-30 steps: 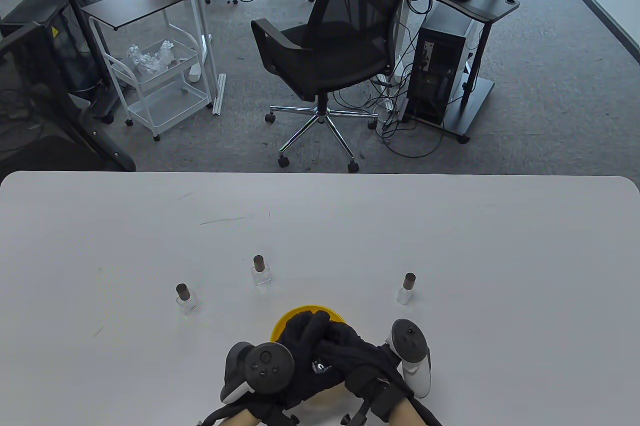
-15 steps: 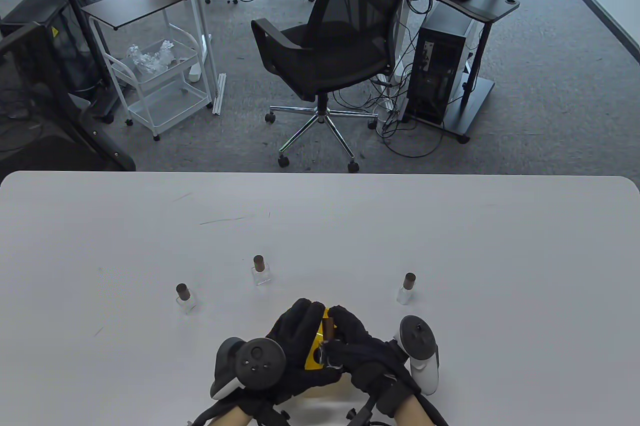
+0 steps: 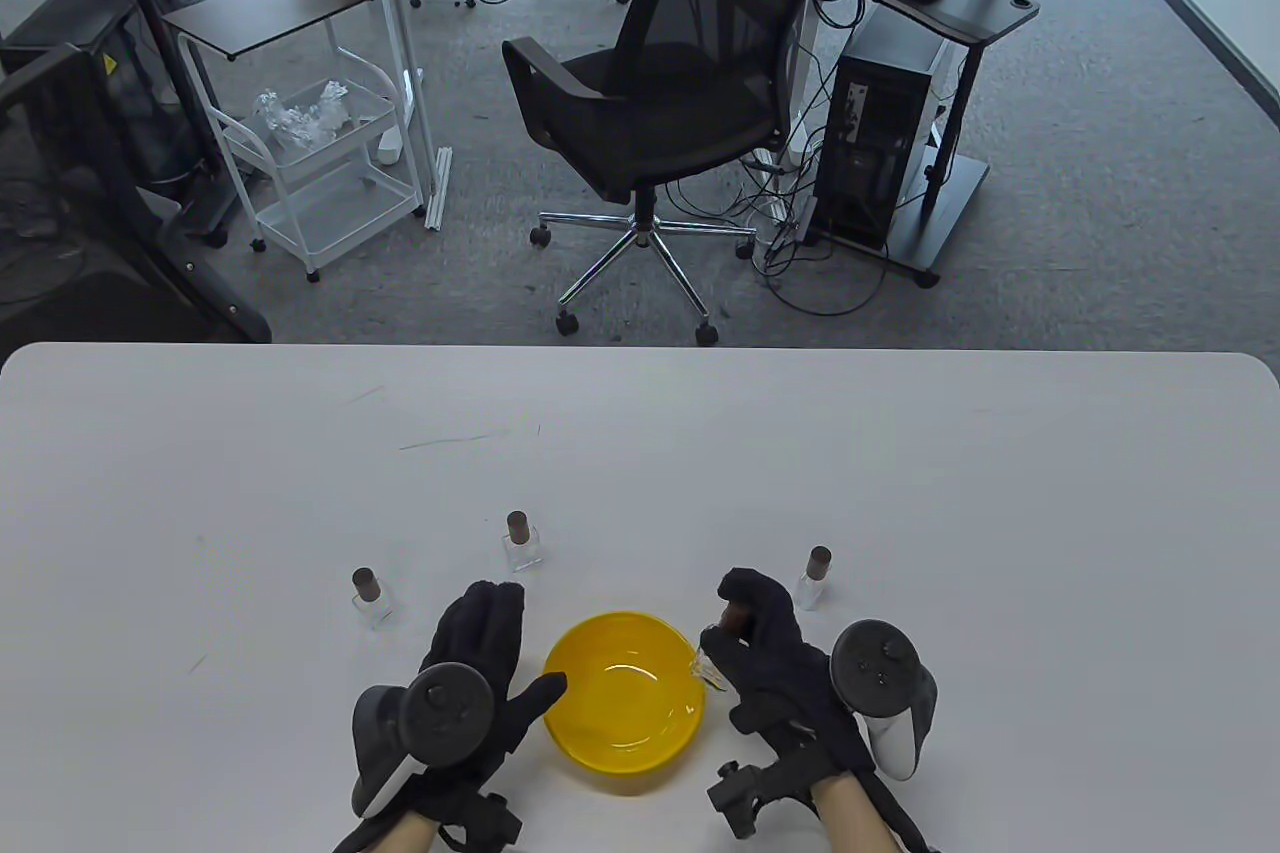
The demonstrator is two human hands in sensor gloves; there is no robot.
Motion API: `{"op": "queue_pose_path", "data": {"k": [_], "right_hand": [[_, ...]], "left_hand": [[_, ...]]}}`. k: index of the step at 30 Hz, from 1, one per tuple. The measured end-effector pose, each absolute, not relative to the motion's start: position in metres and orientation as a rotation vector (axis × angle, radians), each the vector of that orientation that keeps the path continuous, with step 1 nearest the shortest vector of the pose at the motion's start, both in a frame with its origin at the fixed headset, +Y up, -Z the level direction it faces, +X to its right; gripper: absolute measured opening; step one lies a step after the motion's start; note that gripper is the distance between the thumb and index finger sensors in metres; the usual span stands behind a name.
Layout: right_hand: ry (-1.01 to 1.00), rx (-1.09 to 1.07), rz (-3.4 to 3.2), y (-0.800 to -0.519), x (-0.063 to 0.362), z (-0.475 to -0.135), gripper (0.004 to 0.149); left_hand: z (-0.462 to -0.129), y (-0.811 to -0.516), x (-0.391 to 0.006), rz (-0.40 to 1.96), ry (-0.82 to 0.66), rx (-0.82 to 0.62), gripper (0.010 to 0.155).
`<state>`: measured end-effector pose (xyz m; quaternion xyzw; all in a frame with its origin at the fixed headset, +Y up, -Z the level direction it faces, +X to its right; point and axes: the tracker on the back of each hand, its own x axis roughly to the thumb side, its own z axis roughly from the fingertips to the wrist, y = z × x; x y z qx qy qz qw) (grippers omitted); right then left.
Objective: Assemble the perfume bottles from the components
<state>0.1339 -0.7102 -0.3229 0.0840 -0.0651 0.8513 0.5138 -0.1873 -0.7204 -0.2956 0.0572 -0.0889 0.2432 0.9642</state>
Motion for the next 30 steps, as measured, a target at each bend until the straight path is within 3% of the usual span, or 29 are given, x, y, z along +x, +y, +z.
{"op": "queue_pose_path", "data": {"k": [11,18,30], "right_hand": [[-0.356,0.170,2.509,-0.682,0.118,-0.364,0.051],[-0.144,0.155,2.701,-0.695,0.100,-0.397,0.048],[-0.028,0.115,2.783,-0.723,0.090,-0.417,0.048]], "left_hand": [[-0.301,-0.724,-0.207,0.453,-0.120,0.082,0.087],[-0.303,-0.725,-0.214,0.442,-0.109,0.075,0.089],[-0.306,-0.730,-0.216,0.422,-0.111,0.023,0.091]]}}
